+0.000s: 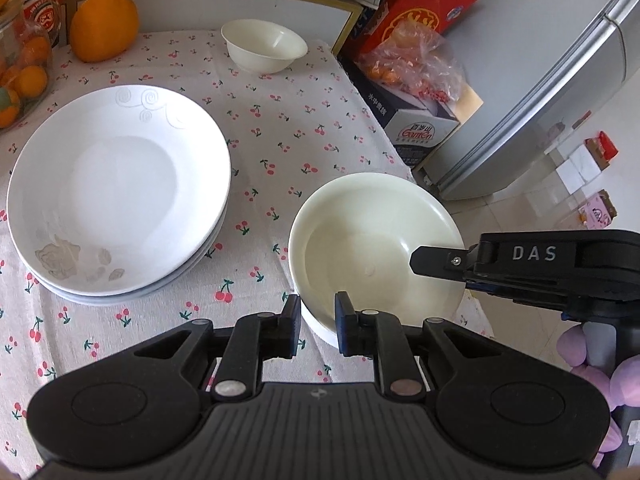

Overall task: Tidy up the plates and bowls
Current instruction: 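Lift the cream bowl with both tools and carry it toward the plate stack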

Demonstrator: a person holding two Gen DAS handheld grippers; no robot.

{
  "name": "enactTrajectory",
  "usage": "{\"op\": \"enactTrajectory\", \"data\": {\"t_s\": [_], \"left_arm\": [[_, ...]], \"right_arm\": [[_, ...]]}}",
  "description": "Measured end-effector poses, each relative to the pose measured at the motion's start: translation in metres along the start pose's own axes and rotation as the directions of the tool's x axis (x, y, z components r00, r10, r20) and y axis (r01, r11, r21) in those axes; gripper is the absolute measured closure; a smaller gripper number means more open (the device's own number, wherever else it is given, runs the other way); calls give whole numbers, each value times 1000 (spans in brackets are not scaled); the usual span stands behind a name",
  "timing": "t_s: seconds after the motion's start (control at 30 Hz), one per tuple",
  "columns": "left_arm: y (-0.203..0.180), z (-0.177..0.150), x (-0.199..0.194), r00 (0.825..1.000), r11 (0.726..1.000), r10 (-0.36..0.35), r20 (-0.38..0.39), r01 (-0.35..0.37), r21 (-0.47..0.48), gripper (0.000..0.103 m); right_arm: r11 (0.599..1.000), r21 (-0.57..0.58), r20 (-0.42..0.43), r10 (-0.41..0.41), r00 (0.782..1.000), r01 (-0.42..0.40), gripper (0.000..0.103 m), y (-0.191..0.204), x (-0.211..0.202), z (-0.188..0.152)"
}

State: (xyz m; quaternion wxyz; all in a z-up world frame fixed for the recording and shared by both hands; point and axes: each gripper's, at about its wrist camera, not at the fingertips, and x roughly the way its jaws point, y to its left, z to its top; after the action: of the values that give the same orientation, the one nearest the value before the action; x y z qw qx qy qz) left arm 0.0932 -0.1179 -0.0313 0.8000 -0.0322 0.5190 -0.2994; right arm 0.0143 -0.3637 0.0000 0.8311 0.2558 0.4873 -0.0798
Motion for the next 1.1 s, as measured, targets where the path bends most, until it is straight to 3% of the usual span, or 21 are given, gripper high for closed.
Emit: {"op": "enactTrajectory", "data": {"t_s": [0.7, 0.83, 1.1], "left_arm": [[-1, -4, 7, 999, 1000, 1, -35, -1, 4, 87], [-1, -4, 8, 999, 1000, 1, -39, -1, 6, 82], [-4, -3, 11, 999, 1000, -1, -39, 2, 22, 72]], "right_arm": [[993, -100, -10, -66, 998, 64, 81, 12, 9, -1], [994, -96, -11, -59, 998, 58, 80, 12, 8, -1], [997, -71, -9, -16, 1000, 16, 49, 12, 4, 0]]}}
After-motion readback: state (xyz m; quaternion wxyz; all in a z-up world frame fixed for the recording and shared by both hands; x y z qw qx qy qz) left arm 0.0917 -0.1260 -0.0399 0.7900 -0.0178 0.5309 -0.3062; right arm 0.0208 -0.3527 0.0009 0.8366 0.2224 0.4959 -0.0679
